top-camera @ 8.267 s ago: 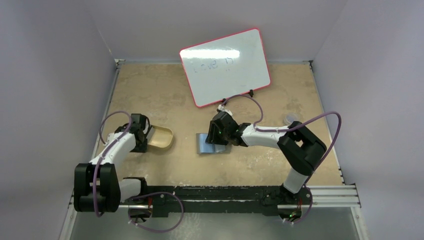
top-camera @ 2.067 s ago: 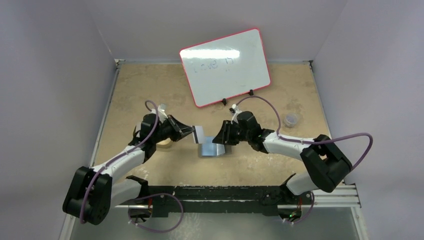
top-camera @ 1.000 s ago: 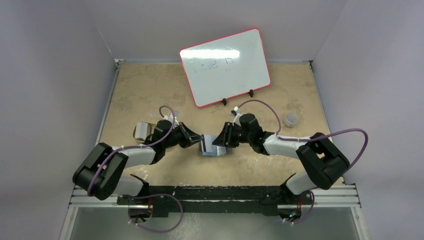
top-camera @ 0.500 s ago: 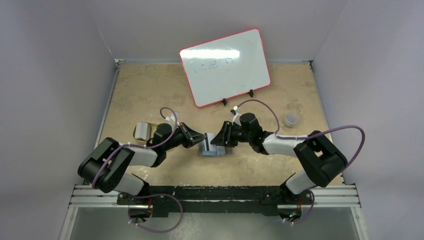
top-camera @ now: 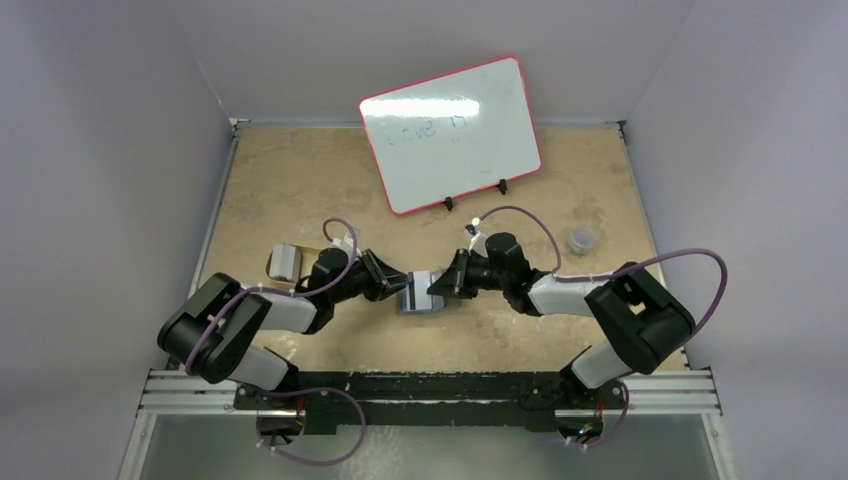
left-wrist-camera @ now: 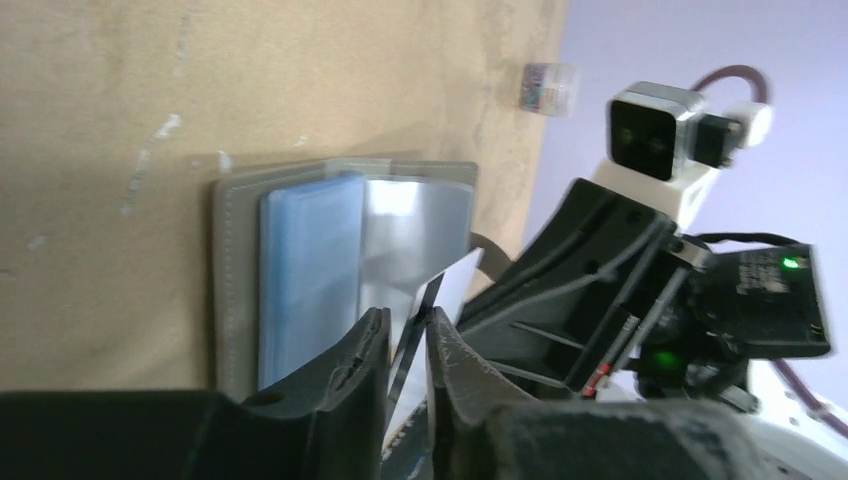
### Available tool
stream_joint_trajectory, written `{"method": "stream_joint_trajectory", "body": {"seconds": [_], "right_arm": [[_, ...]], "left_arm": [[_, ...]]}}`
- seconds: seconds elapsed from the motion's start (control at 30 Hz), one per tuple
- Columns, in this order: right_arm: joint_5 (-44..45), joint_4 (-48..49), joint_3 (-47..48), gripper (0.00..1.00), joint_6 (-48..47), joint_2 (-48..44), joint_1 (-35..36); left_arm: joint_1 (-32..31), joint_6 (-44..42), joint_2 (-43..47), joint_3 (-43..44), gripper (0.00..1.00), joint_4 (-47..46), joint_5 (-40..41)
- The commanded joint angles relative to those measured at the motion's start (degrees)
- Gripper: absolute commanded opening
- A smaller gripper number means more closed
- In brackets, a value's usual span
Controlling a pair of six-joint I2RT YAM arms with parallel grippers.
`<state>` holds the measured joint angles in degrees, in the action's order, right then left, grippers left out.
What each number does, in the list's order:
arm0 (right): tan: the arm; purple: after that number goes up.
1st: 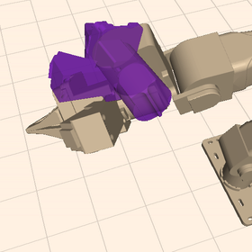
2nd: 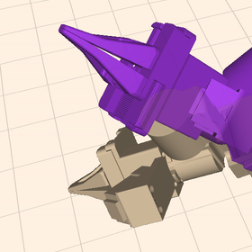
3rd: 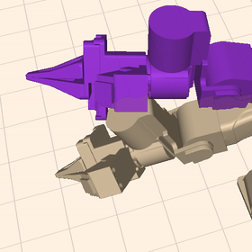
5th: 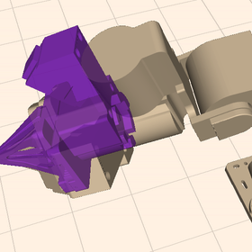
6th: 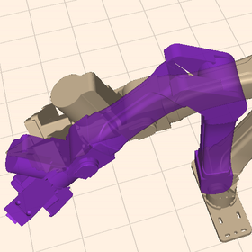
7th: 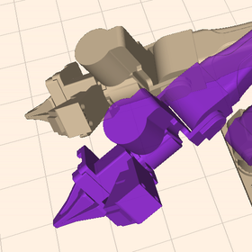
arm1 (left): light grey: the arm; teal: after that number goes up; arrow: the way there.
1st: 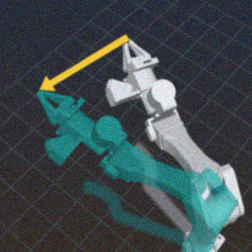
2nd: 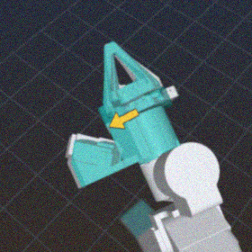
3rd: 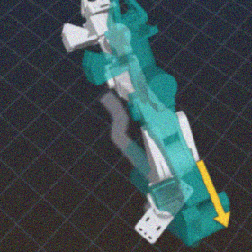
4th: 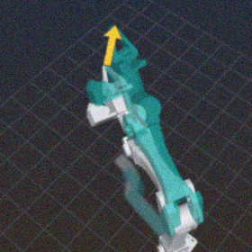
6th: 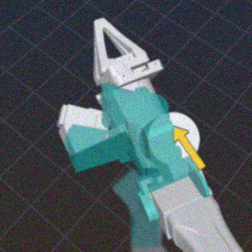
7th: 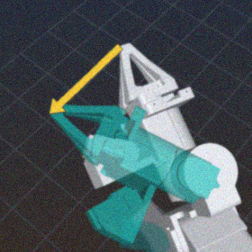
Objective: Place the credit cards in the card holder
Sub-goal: Insert the credit card into the card holder.
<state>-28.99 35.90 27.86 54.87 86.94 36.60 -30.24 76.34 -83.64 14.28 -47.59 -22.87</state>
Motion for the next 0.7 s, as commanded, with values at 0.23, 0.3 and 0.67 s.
{"method": "stream_joint_trajectory", "body": {"seconds": [0.23, 0.3, 0.67], "right_arm": [[4.81, -8.03, 1.4, 0.0, -4.54, -2.74, -0.6], [5.29, -9.6, 1.62, 0.0, -5.11, -3.43, -0.77], [3.69, -13.53, 2.62, 0.0, -6.95, -5.3, -3.61]], "left_arm": [[-0.76, -19.3, 8.33, 11.49, 0.31, 34.86, 10.34], [-0.91, -20.13, 8.0, 11.78, 0.3, 35.62, 10.65], [-3.05, -22.15, 2.43, 13.69, 0.21, 36.66, 11.82]]}}
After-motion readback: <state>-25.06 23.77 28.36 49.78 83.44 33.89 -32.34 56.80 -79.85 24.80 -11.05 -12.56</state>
